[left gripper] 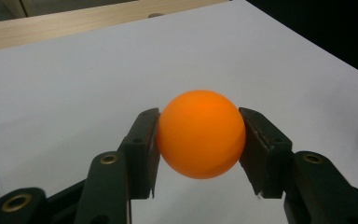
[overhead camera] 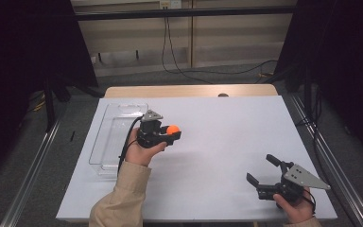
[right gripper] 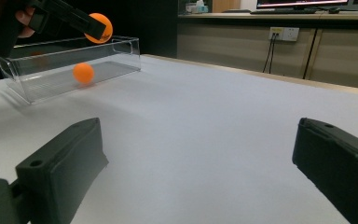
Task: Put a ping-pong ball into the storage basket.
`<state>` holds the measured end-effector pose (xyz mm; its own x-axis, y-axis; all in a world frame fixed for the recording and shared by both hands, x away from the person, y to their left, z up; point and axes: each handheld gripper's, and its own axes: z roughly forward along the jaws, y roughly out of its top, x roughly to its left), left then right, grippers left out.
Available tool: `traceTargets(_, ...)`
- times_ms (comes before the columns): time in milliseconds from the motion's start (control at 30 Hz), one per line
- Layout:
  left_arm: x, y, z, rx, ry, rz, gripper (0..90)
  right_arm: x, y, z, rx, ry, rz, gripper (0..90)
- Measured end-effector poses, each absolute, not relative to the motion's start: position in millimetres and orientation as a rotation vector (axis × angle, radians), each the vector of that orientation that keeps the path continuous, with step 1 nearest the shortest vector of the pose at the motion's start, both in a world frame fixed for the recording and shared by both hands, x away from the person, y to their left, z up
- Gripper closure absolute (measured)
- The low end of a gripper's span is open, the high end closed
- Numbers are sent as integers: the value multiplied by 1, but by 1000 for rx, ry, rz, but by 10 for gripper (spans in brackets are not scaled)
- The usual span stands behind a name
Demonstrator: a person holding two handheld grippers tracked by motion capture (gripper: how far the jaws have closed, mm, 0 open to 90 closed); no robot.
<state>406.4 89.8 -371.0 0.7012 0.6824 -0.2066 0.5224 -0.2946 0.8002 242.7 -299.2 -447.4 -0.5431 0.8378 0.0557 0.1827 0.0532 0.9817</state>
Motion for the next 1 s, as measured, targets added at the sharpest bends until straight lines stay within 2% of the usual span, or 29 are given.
traceTargets(1000, 411, 103, -369, 1953, 961, 235, 508, 243, -299, -447, 1019, 1782, 1529, 18)
